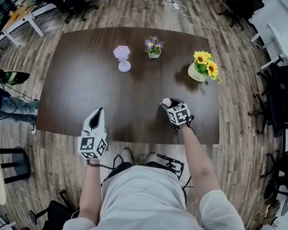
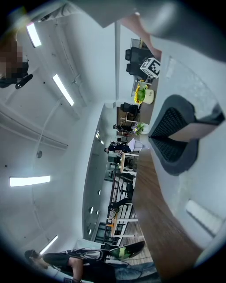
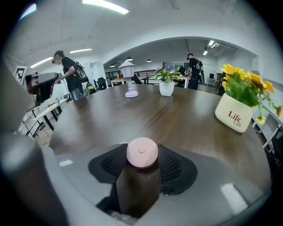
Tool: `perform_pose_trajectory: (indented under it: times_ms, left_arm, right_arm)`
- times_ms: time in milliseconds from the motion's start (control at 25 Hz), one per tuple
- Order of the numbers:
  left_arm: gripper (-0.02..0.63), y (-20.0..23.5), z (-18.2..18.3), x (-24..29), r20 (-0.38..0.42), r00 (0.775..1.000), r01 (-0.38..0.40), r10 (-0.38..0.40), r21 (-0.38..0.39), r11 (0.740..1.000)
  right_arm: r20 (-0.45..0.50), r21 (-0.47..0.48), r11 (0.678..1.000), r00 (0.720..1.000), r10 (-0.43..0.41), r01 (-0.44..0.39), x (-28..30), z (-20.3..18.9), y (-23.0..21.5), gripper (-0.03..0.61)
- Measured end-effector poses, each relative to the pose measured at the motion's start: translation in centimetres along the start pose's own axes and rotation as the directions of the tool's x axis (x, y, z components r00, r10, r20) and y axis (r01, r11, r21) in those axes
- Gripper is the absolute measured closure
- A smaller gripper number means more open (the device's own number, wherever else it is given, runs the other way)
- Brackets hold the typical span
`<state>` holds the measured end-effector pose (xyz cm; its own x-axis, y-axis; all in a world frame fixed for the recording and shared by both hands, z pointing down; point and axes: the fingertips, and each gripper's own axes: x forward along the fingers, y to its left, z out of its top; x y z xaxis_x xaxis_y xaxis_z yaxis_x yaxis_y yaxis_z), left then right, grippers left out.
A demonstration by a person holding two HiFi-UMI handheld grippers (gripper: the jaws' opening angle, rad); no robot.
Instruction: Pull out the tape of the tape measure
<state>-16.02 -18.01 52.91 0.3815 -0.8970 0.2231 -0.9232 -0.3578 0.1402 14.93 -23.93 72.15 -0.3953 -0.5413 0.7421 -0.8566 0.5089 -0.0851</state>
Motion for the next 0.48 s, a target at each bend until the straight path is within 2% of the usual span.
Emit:
perform_pose_trajectory:
  times_ms: [160,320,480]
  left_arm:
    - [0.607,-0.1,-0.2,-0.3,0.000,1.000,-0.006,0.006,-0.004,1.000]
    - [0.607,-0.5,-0.1,-0.4,0.007,1.000,0.001,-0.001,-0.009,1.000]
    - [0.607,-1.9,0.0,0.0,0.017,0.999,0.035,-0.035,-0.010,0.999]
  right_arm:
    - [0.020,0.041,0.999,1.000,0.006,-0.007,-0.4,0.1,0.1,0.363]
    - [0.124,0.135,0.989,0.992,0.040,-0.057,-2.6,1.8,1.4,0.363]
    - [0.184,0.123,0.983,0.977,0.109,-0.133,-5.6,4.4,4.3,0.363]
